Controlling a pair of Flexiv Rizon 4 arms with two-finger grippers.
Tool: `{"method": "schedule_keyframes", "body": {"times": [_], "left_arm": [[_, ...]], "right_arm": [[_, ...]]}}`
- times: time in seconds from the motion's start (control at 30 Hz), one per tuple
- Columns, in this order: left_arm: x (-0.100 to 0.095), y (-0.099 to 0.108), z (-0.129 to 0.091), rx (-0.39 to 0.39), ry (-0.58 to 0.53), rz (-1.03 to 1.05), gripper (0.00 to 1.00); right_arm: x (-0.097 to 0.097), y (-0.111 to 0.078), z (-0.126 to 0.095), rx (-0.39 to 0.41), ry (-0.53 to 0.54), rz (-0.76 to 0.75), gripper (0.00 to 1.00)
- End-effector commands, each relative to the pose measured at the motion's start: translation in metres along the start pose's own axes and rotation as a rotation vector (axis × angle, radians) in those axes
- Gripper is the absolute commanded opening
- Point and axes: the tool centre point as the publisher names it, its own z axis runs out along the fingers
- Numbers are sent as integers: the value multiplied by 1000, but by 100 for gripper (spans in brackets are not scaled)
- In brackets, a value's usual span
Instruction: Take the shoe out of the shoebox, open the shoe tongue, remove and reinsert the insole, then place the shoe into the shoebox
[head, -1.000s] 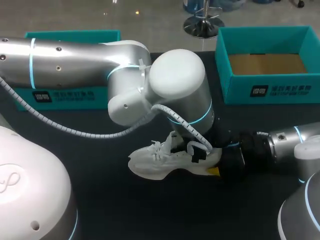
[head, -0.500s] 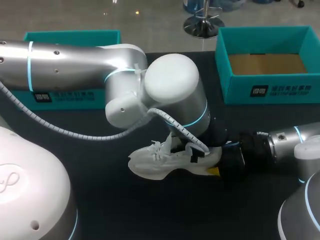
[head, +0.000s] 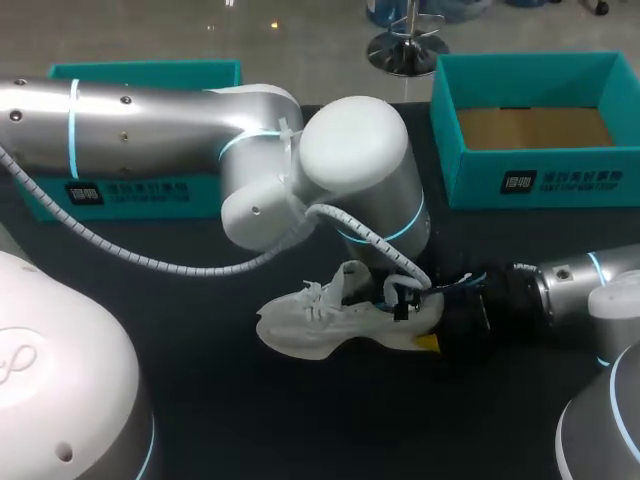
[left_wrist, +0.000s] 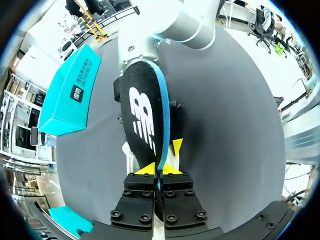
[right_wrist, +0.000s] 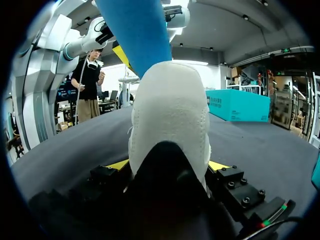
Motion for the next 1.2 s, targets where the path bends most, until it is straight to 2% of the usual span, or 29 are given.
{"method": "schedule_keyframes", "body": {"times": [0.03, 0.2, 0.43, 0.57, 0.73, 0.93, 1.0, 1.2], "left_arm": [[-9, 8, -26, 75, 30, -27, 0], [-29, -3, -69, 228, 99, -91, 0], [-74, -11, -145, 474, 195, -174, 0], [-98, -1, -184, 605, 238, -220, 0], [-123, 25, -224, 733, 275, -263, 0], [-143, 58, -255, 874, 365, -304, 0], [-145, 65, -261, 886, 377, -317, 0], [-145, 65, -261, 886, 377, -317, 0]], "right_arm": [[-1, -1, 2, 2, 0, 1, 0], [-1, -1, 2, 2, 0, 1, 0], [-1, -1, 2, 2, 0, 1, 0], [-1, -1, 2, 2, 0, 1, 0], [-1, -1, 2, 2, 0, 1, 0], [-1, -1, 2, 2, 0, 1, 0], [-1, -1, 2, 2, 0, 1, 0], [-1, -1, 2, 2, 0, 1, 0]]}}
